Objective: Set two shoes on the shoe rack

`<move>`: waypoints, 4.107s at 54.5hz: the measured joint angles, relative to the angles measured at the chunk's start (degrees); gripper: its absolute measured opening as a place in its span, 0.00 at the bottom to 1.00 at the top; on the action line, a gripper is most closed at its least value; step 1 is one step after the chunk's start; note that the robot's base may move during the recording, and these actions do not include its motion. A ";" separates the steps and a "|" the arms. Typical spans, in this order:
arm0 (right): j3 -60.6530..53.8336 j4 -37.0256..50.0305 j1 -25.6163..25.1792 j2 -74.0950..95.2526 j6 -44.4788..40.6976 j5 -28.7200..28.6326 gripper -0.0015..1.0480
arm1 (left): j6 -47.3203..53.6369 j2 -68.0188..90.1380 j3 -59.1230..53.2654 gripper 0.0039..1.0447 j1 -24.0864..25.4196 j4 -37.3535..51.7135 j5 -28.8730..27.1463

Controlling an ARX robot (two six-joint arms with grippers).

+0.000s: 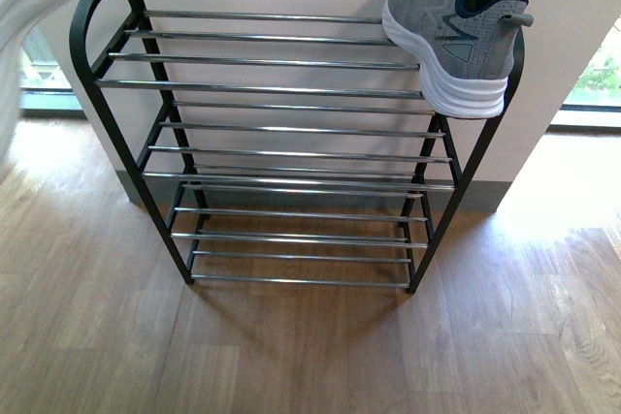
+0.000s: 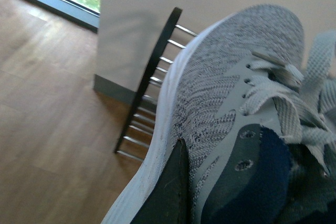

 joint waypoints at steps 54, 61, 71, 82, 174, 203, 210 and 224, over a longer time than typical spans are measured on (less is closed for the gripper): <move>0.00 0.02 0.00 -0.02 0.04 0.02 0.91 | -13.73 67.93 59.91 0.01 -11.85 -5.66 3.61; 0.00 0.00 0.00 -0.02 0.04 0.02 0.91 | -14.10 72.59 65.75 0.01 -13.44 -7.21 3.83; 0.00 0.02 0.00 -0.02 0.04 0.02 0.91 | -16.31 79.12 74.88 0.01 -15.41 -9.92 2.99; 0.00 0.00 0.00 -0.02 0.04 0.02 0.91 | -19.10 84.56 83.41 0.01 -15.52 -11.65 1.79; 0.00 0.00 0.00 -0.02 0.04 0.02 0.91 | 29.59 5.16 -17.92 0.01 5.95 44.35 4.92; 0.00 0.00 0.00 -0.02 0.04 0.02 0.91 | 29.79 -14.08 -29.16 0.01 13.79 36.39 12.33; 0.00 0.00 0.00 -0.02 0.04 0.02 0.91 | 29.79 -17.09 -30.69 0.01 13.79 34.88 12.66; 0.00 0.00 0.00 -0.02 0.04 0.04 0.91 | 29.81 -24.39 -33.14 0.01 13.81 30.40 12.63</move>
